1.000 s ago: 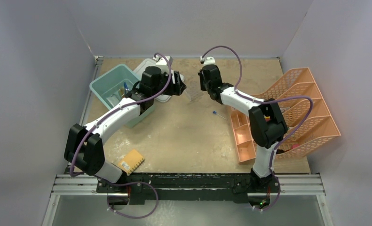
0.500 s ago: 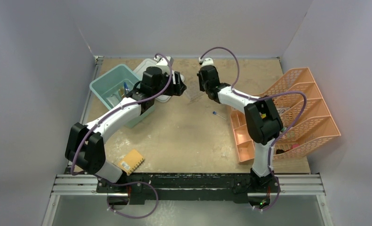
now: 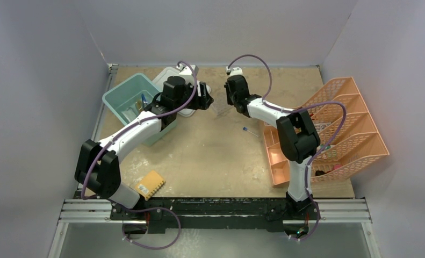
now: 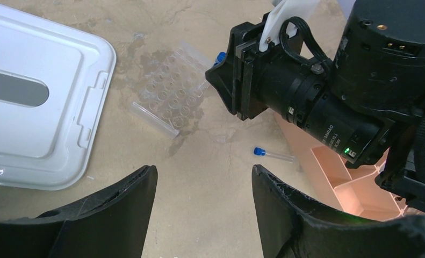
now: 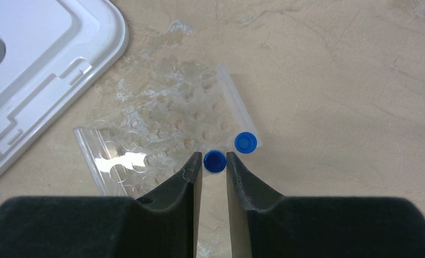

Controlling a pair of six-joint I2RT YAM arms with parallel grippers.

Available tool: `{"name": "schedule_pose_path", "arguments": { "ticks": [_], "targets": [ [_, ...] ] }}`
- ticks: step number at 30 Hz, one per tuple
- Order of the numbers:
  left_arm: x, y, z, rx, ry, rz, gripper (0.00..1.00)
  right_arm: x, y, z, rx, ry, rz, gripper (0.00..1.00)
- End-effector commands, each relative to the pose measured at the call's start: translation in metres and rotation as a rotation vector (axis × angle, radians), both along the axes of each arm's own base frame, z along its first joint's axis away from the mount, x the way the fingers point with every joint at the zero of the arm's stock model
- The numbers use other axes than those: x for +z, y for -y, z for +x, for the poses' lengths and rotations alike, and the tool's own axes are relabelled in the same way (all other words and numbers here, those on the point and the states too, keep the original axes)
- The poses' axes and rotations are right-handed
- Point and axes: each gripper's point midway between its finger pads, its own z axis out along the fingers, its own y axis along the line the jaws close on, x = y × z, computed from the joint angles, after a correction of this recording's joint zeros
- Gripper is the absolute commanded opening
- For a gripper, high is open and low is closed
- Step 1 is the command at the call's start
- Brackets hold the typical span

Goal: Organize the chemistry lab equipment

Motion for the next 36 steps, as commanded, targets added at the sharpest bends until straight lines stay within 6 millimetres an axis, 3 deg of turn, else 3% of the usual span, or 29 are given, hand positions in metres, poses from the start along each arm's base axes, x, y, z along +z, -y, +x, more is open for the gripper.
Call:
{"name": "schedule_pose_path", "arguments": {
  "ticks": [1,20,28,32,36],
  "targets": [
    [0.015,0.006,0.006,-0.02,0.04,-0.038,0.65,0.023,-0.002,0.01,-0.036,0.043,0.031,0.26],
    [0.014,0.01,0.004,-0.04,0.03,-0.049,0.65,0.041,0.014,0.004,-0.152,0.054,0.085,0.47],
    [0.015,0.009,0.003,-0.039,0.033,-0.049,0.65,0.067,0.02,0.004,-0.166,0.061,0.149,0.56],
    [0.018,0.008,0.003,-0.035,0.039,-0.048,0.65,0.081,0.027,-0.005,-0.142,0.049,0.186,0.58],
    [0.019,0.006,0.002,-0.029,0.044,-0.046,0.65,0.072,0.039,-0.027,-0.081,-0.034,0.165,0.59]
  ]
}}
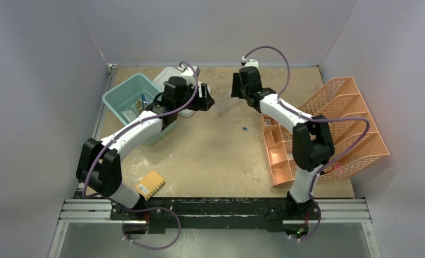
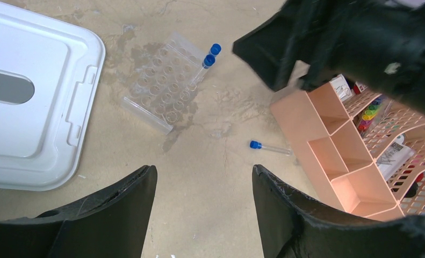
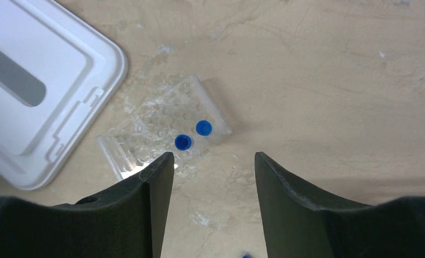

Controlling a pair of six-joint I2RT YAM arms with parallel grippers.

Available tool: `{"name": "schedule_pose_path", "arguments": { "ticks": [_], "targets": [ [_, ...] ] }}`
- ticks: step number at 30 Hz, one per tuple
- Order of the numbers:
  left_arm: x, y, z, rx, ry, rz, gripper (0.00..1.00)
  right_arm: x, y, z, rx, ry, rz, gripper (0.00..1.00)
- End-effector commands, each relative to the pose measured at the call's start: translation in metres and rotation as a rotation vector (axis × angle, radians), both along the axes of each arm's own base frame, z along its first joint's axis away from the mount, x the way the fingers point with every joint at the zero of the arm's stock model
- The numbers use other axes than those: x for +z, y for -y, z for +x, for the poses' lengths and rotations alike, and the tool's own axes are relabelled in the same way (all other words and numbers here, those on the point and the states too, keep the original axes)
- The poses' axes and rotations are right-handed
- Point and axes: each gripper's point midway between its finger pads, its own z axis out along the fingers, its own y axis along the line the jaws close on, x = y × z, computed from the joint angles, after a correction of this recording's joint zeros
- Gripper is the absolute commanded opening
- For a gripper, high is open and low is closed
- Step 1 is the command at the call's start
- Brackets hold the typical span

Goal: Organize the chemistry lab equipment

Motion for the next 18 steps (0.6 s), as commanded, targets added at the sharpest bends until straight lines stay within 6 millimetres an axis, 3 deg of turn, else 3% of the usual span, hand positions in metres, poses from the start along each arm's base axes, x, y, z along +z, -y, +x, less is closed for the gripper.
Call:
{"name": "schedule_pose_path", "arguments": {
  "ticks": [1,10,18],
  "targets": [
    [0.025,0.0,0.005,0.007,0.064,-0.042,0.65,0.025,0.01,-0.023,0.076,-0.032,0.021,0.59],
    [0.033,-0.001,0.005,0.029,0.071,-0.073,0.65,-0.037,0.023,-0.098,0.222,-0.419,-0.094,0.58],
    [0.043,0.0,0.007,0.073,0.051,-0.143,0.65,-0.075,0.039,-0.132,0.242,-0.593,-0.17,0.52]
  ]
}}
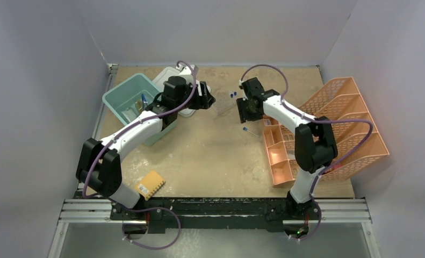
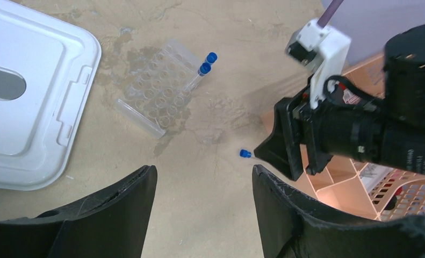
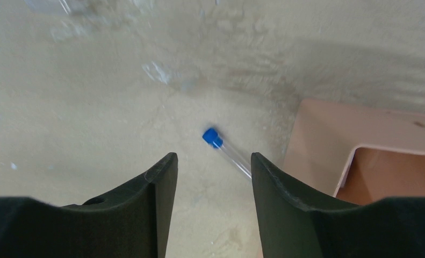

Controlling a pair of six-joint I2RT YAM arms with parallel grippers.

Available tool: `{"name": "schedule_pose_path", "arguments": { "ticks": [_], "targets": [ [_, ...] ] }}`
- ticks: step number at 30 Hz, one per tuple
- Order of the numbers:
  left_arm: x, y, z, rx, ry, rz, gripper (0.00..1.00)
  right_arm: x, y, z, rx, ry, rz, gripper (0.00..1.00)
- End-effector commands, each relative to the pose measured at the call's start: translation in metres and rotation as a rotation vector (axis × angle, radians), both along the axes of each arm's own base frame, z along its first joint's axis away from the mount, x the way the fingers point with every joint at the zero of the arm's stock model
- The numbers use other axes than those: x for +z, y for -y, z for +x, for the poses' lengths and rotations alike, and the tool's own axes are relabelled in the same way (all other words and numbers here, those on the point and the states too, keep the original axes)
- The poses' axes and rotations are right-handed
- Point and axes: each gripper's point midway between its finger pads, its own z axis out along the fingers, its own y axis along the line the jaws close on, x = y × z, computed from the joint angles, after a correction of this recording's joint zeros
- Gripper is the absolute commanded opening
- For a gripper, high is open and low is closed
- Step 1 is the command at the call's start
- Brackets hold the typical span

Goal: Organize the chemistry lab equipment

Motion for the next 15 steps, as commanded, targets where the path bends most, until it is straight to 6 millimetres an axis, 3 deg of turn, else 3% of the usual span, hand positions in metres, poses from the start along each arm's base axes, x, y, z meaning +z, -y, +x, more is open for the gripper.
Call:
{"name": "schedule_pose_path", "arguments": {
  "ticks": [1,4,9,15],
  "targets": [
    [0.04,-0.002,0.005,0.054,0.066,-0.104,0.65,-0.024,0.011,-0.03,0.048,-0.146,-0.066,0.5],
    [0.05,-0.003,0.005,0.071,0.067,-0.131,0.64,-0.035,0.018,-0.032,0.043,-0.174,-0.116,0.46],
    [0.065,-0.008,0.002,0.103,0.088,-0.176,0.64,-0.045,0.019,-0.025,0.077,-0.175,-0.141,0.44],
    [0.083,-0.011,-0.004,0.123,0.106,-0.24,0.64,-0.06,0.017,-0.031,0.12,-0.223,-0.144,0.43]
  ]
}}
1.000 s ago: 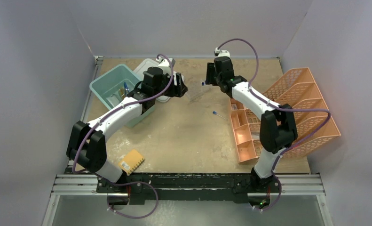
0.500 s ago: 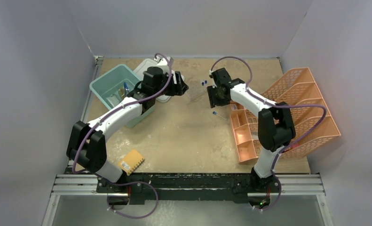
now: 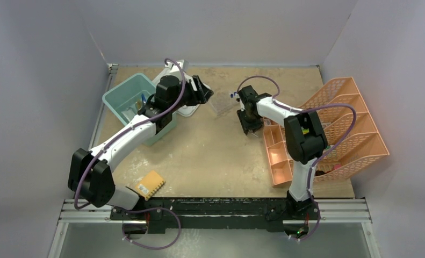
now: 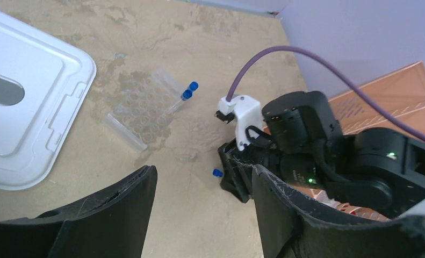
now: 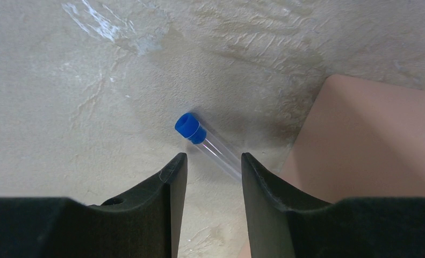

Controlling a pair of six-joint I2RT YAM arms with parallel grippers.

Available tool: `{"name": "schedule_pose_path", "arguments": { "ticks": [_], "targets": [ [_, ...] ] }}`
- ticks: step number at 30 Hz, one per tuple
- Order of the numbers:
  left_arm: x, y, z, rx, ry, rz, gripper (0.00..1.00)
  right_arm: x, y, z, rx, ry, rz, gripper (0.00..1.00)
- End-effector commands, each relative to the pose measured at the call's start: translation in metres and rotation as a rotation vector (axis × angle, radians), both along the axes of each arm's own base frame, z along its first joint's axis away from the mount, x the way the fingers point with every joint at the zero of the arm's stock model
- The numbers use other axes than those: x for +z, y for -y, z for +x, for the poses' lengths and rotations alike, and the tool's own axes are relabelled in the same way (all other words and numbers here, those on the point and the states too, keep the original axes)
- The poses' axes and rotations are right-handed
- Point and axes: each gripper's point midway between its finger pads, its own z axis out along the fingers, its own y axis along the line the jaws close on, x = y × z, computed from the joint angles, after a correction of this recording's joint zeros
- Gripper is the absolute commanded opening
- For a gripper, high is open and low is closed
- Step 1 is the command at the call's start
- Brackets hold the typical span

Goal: Organize the chemistry lab equipment

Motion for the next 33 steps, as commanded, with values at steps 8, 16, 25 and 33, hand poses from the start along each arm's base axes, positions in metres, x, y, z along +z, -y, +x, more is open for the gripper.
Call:
{"name": "schedule_pose_path", "arguments": {
  "ticks": [8,16,25,33],
  "targets": [
    [0.056,-0.002,0.004,0.025,0.126,-0.102,0.65,-0.013,0.001,-0.002,0.048,-0.022,-0.02,0.35],
    [0.057,0.003,0.016,0.034,0.155,-0.117,0.67,-0.025,-0.005,-0.004,0.029,-0.018,0.02,0.28],
    [0.043,0.005,0.031,0.083,0.133,-0.157,0.7,0.015,-0.023,0.02,-0.05,0.15,0.143,0.09],
    [0.024,0.008,0.019,0.078,0.124,-0.27,0.74,0.13,-0.048,0.043,-0.084,0.467,0.405,0.09]
  ]
}}
